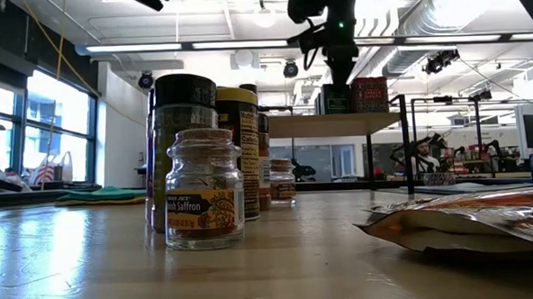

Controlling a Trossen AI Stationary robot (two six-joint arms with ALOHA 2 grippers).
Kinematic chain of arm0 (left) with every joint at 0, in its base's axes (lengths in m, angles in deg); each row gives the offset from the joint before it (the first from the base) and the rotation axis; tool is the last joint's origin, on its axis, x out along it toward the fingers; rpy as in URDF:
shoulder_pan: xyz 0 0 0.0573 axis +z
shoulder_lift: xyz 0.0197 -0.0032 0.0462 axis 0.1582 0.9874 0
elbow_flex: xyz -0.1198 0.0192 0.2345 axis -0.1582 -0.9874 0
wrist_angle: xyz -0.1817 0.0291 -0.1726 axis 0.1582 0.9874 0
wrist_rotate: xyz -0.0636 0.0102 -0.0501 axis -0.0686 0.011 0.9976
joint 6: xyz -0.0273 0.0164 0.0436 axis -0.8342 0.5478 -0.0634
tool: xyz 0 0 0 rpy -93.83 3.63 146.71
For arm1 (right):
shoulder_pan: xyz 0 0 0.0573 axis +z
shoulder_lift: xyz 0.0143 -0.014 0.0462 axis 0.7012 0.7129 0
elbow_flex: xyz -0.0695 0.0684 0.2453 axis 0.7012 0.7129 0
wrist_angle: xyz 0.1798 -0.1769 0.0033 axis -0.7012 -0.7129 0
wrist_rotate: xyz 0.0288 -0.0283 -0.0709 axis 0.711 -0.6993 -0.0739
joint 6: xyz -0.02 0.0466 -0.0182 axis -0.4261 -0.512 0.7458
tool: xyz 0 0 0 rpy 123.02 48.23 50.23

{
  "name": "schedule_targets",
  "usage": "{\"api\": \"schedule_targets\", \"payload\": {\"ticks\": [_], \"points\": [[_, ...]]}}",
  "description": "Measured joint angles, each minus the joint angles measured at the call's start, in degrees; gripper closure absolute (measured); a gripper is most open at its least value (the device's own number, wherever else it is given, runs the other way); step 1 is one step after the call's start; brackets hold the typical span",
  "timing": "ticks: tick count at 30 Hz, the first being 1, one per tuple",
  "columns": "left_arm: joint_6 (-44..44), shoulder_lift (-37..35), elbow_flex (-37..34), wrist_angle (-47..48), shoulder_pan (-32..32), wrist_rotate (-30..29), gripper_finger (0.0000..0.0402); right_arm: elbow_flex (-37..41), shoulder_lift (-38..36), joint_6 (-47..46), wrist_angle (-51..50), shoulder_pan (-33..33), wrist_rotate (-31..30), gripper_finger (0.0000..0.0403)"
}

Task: Shelf spices
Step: Put the black seasoning can on the shelf

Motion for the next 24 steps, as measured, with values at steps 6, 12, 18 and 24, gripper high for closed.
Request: {"api": "schedule_targets", "payload": {"ticks": [6,12,18,24], "points": [[0.0,0.0,0.0,-0.09,0.0,-0.01,0.0191,-2.85,-0.07,-1.06,-1.25,1.19,-0.01,0.0181],[0.0,0.0,0.0,-0.16,0.0,-0.01,0.0191,-7.84,-0.11,-1.95,-4.79,1.83,1.27,0.0181],[-0.02,0.0,0.0,-0.21,-0.54,0.5,0.0191,-9.47,-0.13,-0.71,-7.38,4.18,10.53,0.0223],[-0.5,0.0,0.0,-0.19,-1.76,0.59,0.0191,-4.91,-0.13,0.93,-5.96,4.71,13.15,0.0336]]}}
